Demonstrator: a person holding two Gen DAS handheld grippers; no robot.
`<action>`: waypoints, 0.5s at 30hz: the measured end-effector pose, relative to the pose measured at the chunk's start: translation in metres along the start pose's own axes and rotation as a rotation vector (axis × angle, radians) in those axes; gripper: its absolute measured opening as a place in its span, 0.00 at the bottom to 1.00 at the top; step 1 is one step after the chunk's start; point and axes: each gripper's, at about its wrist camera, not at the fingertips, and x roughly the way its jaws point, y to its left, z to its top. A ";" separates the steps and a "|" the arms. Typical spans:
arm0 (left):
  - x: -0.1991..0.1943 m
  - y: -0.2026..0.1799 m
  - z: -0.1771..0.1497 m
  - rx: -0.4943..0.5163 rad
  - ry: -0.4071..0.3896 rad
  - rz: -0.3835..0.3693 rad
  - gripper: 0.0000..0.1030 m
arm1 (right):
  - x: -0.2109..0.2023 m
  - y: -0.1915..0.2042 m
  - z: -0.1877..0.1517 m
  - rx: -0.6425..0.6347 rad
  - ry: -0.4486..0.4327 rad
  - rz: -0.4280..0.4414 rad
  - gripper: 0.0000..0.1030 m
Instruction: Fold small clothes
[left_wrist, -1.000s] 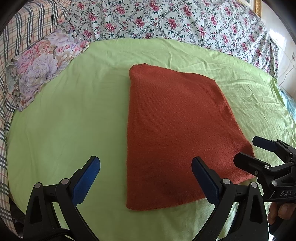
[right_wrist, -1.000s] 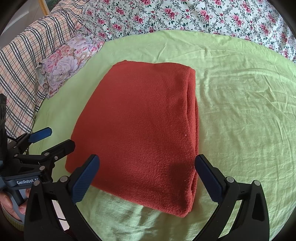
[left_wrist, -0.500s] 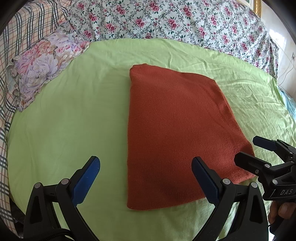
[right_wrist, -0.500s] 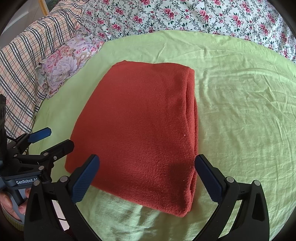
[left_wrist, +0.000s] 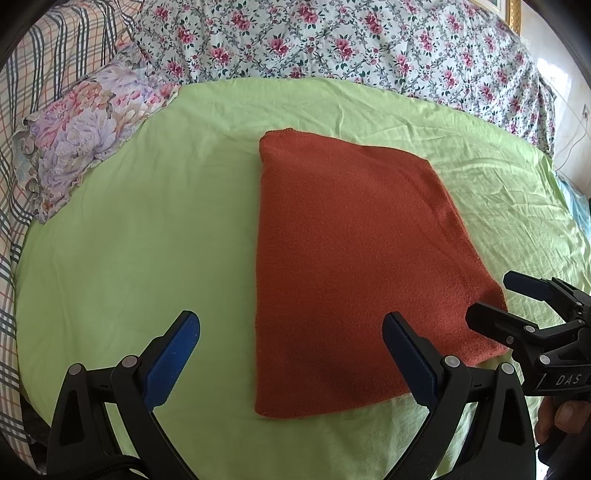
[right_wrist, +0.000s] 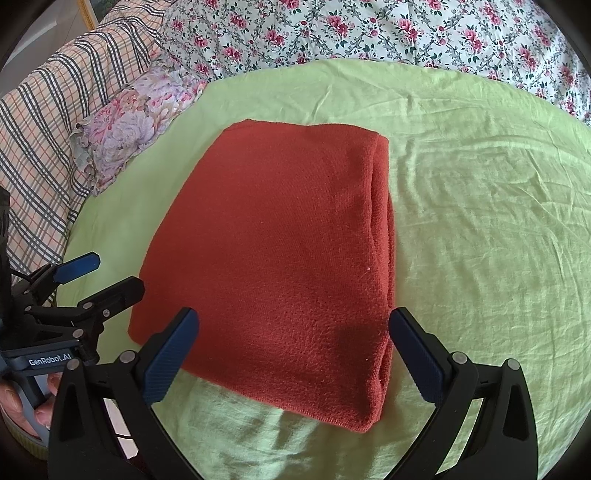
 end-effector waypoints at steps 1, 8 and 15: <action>0.000 0.000 0.000 0.000 0.000 0.000 0.97 | 0.000 -0.001 0.000 0.000 0.001 0.000 0.99; -0.001 -0.001 0.000 0.000 0.000 0.002 0.97 | 0.001 -0.005 0.000 -0.004 0.004 0.002 0.99; -0.001 -0.002 -0.001 -0.001 0.000 0.002 0.97 | 0.001 -0.003 0.000 -0.002 0.003 0.000 0.99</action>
